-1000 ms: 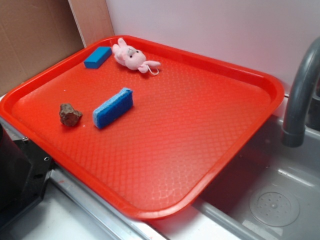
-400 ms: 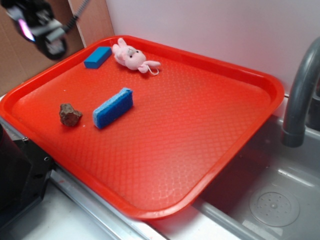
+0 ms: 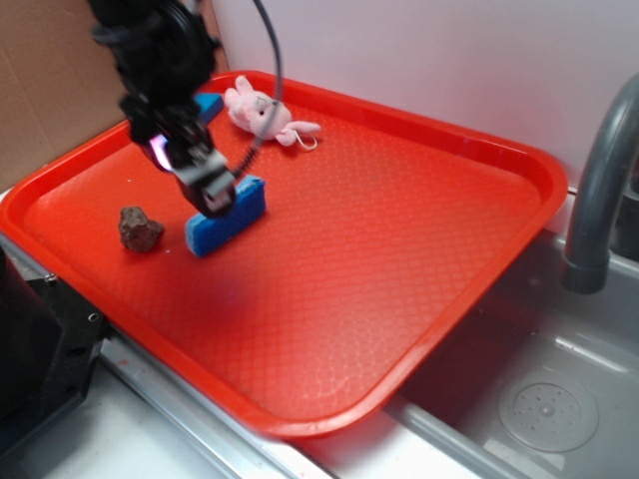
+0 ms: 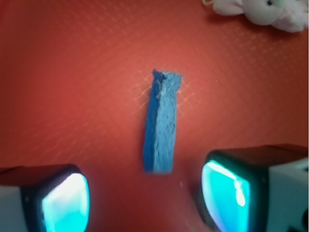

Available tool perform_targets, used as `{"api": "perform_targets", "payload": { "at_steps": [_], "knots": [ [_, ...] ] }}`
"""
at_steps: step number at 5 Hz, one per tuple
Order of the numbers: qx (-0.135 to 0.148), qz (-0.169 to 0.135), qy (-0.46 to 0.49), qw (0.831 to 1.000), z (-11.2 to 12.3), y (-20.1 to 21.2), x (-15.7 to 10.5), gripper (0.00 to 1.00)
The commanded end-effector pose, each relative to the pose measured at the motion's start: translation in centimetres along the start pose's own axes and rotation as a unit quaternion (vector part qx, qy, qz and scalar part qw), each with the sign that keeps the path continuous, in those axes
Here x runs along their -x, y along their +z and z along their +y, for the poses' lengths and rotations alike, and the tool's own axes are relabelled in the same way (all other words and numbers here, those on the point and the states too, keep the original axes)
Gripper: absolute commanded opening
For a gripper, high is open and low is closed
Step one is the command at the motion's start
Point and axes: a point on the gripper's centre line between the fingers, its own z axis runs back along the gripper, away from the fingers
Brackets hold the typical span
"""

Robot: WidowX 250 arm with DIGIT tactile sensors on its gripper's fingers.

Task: Grab the blue sponge.

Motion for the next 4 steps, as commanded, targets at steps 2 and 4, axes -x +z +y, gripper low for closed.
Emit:
{"api": "perform_targets", "payload": {
  "at_steps": [2, 4],
  "knots": [
    [-0.04, 0.066, 0.012, 0.997, 2.1, -5.7, -2.3, 0.61],
    [-0.016, 0.073, 0.033, 0.997, 3.9, 0.3, -2.2, 0.0]
  ]
}}
